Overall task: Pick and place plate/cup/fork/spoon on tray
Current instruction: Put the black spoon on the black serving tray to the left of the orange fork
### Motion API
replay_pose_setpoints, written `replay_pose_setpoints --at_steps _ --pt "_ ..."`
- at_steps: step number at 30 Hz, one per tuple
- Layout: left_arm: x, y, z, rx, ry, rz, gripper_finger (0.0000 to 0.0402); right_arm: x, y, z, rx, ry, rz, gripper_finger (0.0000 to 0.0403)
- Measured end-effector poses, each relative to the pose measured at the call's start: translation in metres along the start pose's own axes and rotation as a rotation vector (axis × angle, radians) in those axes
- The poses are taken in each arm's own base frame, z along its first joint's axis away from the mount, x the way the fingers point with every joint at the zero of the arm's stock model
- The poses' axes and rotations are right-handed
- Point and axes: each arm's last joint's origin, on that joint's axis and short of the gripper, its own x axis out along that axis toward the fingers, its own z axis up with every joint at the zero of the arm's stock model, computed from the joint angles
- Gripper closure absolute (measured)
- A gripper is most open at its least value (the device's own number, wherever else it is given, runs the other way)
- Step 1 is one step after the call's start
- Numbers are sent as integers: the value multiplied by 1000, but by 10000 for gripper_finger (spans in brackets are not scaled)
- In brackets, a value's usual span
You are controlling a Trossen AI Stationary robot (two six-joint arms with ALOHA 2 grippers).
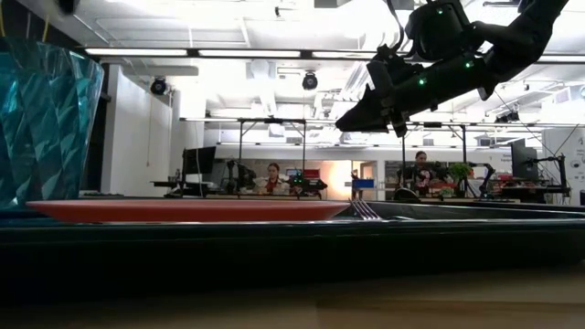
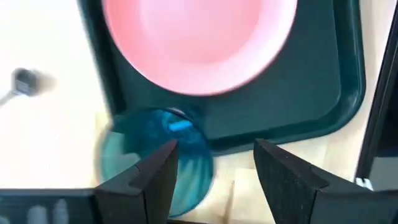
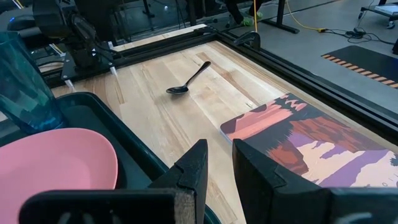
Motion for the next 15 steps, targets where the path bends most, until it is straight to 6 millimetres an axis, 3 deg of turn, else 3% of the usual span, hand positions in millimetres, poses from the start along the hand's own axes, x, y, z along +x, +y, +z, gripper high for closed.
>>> replay_pose_setpoints --at_steps 4,7,11,15 --pt "-28 6 6 88 -131 91 205 0 0 0 0 0 0 336" --pt "-41 13 13 202 -277 284 212 0 0 0 0 0 0 336" --pt "-42 31 24 238 -366 589 220 0 0 0 22 0 0 336" --pt "-26 69 43 84 -292 618 222 0 0 0 22 0 0 336"
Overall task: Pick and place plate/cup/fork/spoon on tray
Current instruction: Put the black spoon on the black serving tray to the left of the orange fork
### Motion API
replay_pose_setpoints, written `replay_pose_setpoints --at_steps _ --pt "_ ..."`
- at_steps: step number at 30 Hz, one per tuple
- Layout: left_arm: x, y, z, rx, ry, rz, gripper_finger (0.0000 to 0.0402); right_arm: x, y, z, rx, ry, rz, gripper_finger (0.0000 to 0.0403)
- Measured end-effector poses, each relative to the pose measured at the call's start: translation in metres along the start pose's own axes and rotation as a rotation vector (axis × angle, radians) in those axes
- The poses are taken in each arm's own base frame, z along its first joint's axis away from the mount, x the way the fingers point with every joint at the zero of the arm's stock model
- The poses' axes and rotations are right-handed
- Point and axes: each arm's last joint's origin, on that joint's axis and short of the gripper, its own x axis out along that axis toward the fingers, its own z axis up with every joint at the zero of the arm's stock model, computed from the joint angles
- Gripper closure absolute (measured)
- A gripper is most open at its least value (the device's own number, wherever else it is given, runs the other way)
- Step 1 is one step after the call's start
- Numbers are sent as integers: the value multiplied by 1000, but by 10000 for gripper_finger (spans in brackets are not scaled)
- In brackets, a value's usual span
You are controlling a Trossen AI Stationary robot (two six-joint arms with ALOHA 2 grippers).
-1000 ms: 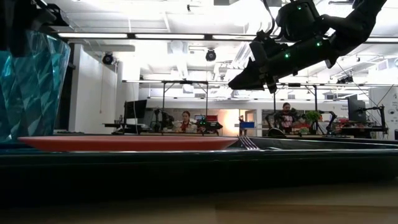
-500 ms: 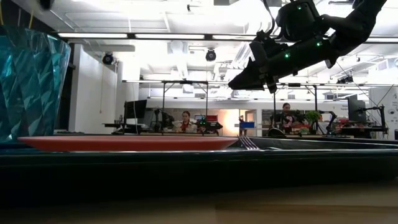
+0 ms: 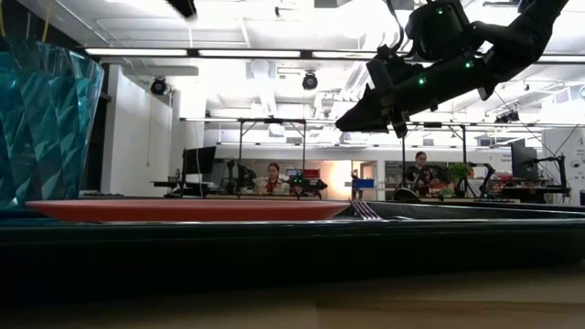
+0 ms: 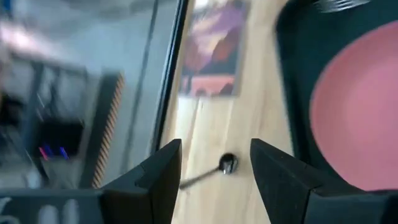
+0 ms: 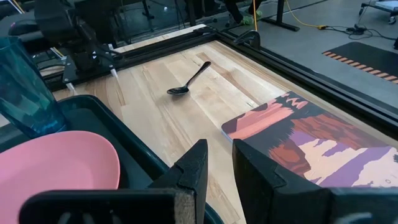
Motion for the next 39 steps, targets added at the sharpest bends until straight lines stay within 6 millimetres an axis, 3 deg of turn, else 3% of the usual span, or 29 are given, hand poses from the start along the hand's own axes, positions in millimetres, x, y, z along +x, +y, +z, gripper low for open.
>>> replay_pose_setpoints --at_steps 6,11,19,22,27,39 --pt "84 35 -1 -192 165 -78 216 0 0 0 1 0 0 336" --pt "151 48 -15 -332 256 -216 213 0 0 0 -1 4 -1 336" --pt "219 7 -47 -273 490 -232 213 0 -1 -3 -10 32 -7 336" --pt "235 -9 -55 -274 535 -205 213 0 -1 -3 -11 36 -7 336" --pt "244 -23 -67 -277 597 -106 213 0 -1 -3 -10 35 -7 336" --pt "248 -24 -66 -344 577 -39 213 0 -1 -4 -9 38 -8 336"
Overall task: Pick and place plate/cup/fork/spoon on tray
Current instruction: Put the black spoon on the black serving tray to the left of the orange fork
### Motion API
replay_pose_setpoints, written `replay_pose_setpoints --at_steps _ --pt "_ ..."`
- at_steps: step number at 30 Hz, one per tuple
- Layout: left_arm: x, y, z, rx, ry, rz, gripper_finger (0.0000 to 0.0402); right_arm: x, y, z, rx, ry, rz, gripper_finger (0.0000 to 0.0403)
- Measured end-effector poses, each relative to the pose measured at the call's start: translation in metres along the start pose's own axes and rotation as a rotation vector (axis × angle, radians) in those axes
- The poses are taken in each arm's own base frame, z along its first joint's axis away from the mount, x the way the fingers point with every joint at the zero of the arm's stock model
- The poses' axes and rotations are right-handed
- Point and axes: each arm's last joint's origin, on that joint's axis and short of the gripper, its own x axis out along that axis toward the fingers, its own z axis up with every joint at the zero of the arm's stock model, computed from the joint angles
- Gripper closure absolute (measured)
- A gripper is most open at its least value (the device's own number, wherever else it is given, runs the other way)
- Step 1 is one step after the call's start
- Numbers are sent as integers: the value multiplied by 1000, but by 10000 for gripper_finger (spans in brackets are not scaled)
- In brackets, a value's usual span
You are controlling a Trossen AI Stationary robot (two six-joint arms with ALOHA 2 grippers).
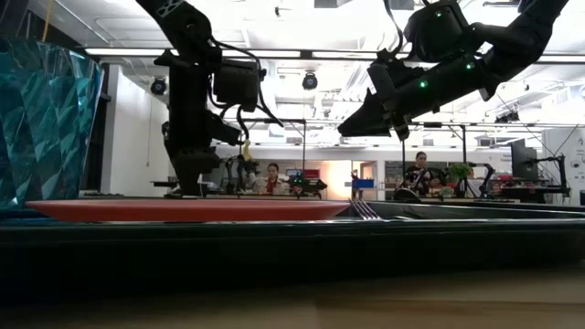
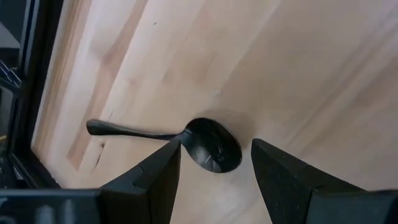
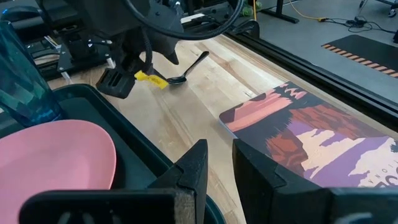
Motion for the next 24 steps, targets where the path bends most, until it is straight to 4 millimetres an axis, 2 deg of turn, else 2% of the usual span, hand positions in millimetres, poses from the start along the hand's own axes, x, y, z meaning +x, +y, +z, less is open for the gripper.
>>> replay_pose_setpoints --at_steps 9,13,17,20,24 --pt "23 -14 -1 54 83 11 213 0 0 -1 0 6 -2 336" --pt "25 -14 0 52 60 83 213 0 0 -1 -1 7 -2 336" --pt "24 -12 1 31 56 82 217 0 0 -1 -1 10 -2 336" --pt "25 -10 1 29 66 75 236 0 0 -1 -1 12 -3 336" --pt "28 -7 2 17 84 57 282 0 0 -1 -1 12 -3 336"
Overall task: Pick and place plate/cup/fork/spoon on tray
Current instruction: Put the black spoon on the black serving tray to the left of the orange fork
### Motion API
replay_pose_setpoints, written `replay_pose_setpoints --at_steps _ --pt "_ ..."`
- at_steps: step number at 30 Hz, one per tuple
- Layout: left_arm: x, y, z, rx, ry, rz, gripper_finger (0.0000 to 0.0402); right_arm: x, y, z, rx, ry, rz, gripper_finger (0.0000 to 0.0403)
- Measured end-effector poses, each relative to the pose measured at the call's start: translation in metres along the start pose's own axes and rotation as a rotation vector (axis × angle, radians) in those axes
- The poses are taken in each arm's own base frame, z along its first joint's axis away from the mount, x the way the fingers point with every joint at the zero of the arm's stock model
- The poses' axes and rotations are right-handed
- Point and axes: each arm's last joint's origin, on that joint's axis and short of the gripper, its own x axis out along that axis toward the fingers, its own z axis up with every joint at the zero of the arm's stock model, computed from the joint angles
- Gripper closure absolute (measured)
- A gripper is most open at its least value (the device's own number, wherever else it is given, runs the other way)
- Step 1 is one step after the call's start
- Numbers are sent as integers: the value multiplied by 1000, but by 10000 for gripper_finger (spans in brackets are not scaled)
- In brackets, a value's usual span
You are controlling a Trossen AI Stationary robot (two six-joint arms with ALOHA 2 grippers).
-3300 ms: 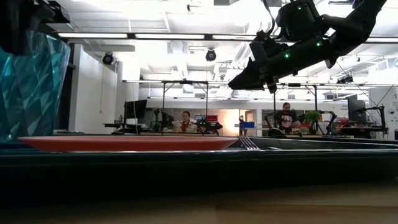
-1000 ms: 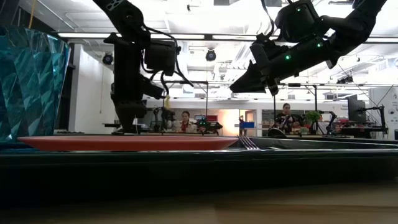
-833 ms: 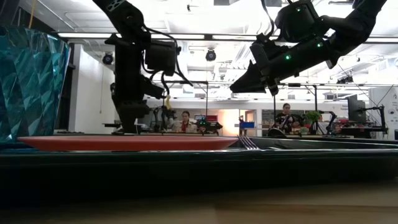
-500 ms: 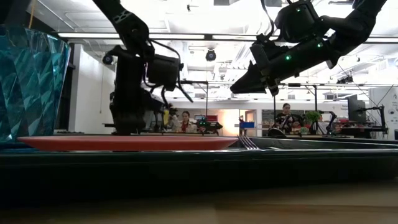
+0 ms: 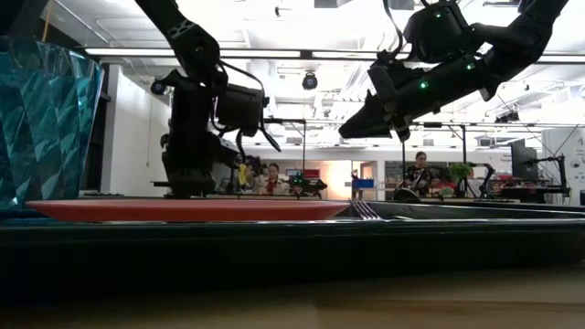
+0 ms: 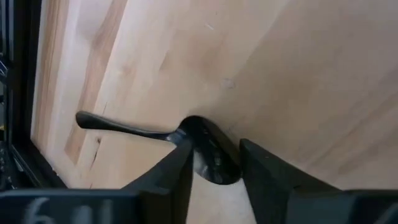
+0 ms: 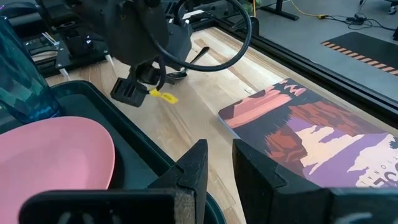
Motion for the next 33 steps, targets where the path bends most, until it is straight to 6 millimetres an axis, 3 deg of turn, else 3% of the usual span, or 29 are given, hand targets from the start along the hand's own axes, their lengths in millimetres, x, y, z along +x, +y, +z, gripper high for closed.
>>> replay_pose_setpoints --at_steps 8,17,20,24,33 --pt "2 3 1 14 3 0 390 0 0 0 4 0 0 336" --pt "-7 4 0 85 -29 10 397 0 0 0 4 2 0 336" --pt "-27 8 -3 99 -63 19 399 0 0 0 3 3 -1 336" --pt "-70 18 -9 83 -199 -10 401 0 0 0 3 4 -1 336" --pt "-174 54 -50 60 -625 -166 401 0 1 2 11 -18 30 336"
